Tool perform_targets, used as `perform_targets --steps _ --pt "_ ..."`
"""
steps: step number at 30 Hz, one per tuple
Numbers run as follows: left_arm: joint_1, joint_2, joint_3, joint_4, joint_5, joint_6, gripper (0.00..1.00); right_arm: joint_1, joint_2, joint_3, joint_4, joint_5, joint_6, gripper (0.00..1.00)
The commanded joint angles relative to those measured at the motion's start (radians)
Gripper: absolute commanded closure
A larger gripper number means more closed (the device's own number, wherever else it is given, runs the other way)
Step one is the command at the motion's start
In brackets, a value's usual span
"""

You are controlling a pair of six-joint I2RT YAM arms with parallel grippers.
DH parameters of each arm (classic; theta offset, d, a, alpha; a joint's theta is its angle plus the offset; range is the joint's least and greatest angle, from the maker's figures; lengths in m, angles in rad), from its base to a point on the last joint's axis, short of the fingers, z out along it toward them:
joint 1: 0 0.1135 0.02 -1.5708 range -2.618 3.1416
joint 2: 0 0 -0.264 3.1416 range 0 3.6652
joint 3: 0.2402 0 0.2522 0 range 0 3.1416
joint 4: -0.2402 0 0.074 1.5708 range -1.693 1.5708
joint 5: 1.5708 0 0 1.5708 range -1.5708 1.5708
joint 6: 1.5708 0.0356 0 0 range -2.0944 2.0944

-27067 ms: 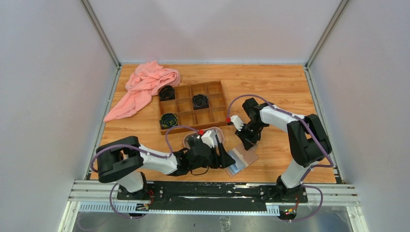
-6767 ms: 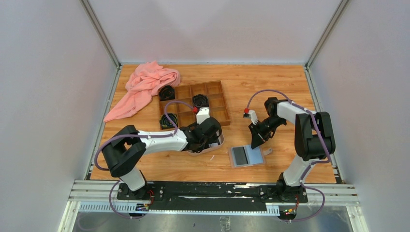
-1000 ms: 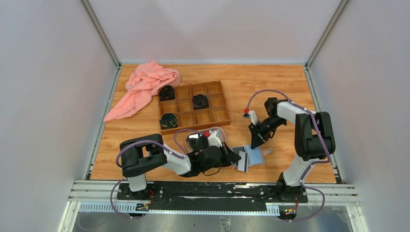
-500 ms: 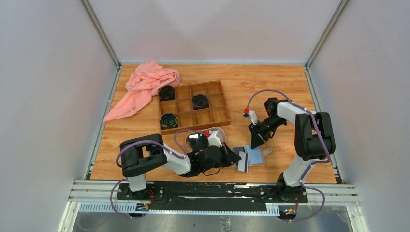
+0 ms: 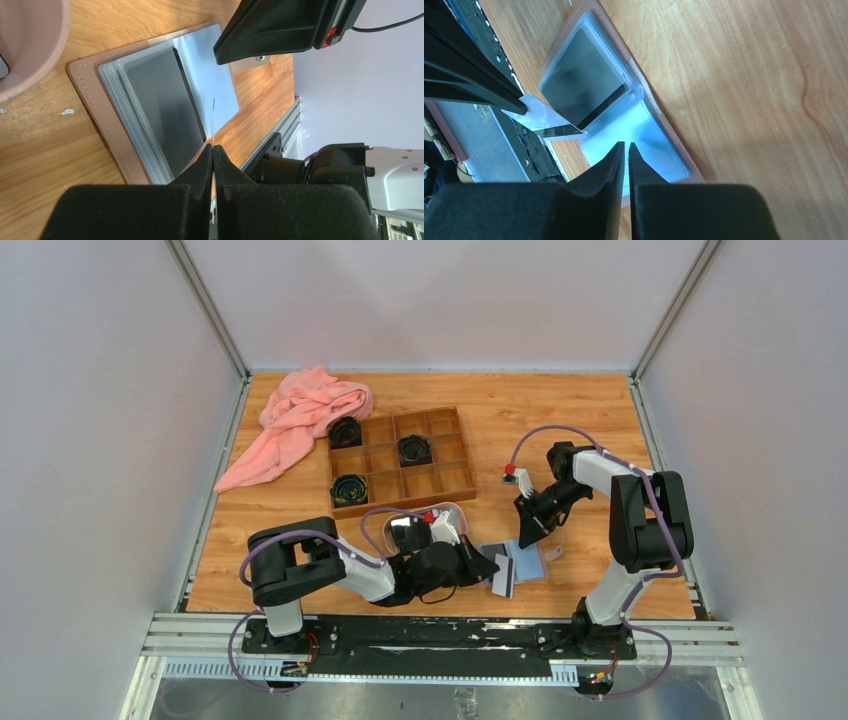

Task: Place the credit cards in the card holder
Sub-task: Insert the credit card into the card holder.

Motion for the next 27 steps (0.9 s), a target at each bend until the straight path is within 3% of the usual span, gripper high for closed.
perform_targets --steps 1,27 --pt "0.007 0.006 -0.010 -0.004 -0.002 -0.003 1.00 0.016 0.001 -0.013 -0.030 -0.003 -0.018 0.89" --pt "0.006 0.014 -0.002 -0.004 0.005 -0.002 1.00 0.015 0.000 -0.014 -0.029 -0.003 -0.018 0.89"
